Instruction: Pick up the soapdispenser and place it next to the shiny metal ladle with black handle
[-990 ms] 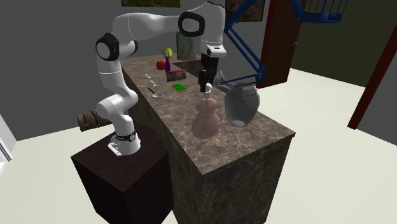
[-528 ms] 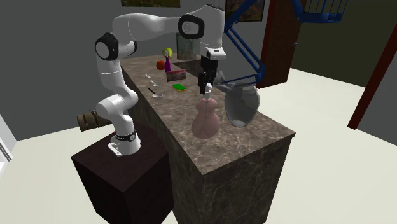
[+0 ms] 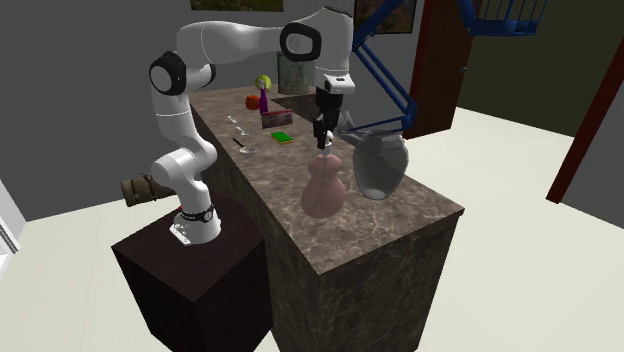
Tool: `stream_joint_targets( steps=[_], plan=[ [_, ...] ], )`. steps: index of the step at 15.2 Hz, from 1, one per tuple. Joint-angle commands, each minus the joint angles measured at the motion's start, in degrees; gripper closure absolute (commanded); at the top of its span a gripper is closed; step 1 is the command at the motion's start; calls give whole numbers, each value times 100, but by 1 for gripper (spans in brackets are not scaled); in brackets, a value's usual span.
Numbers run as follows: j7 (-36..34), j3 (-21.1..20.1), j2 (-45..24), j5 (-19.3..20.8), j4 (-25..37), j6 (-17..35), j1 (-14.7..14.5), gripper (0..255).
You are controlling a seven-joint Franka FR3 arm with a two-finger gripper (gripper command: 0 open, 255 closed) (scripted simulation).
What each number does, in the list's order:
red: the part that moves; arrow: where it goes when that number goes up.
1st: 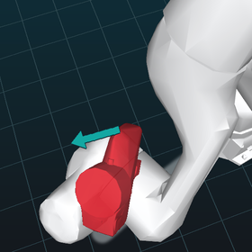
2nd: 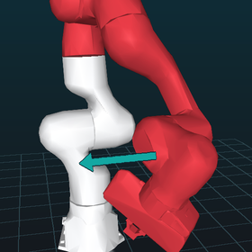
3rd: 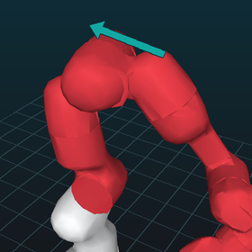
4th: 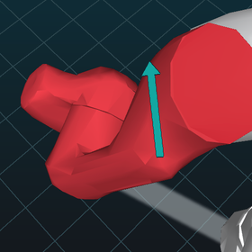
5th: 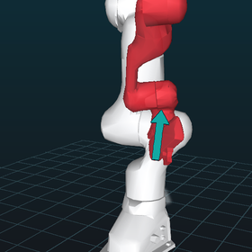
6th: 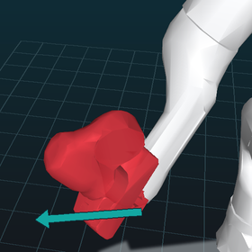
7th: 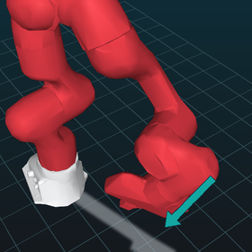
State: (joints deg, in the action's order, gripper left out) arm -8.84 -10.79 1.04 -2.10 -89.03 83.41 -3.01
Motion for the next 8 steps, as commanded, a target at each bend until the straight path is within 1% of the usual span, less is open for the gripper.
stream_joint_targets(
  steps=[1,3,8],
  plan=[
    [0,0,0,0,0,0,0,255],
    [0,0,1,0,-2,1,0,255],
    [-33,-10,-153,25,582,-431,-10,255]
  ],
)
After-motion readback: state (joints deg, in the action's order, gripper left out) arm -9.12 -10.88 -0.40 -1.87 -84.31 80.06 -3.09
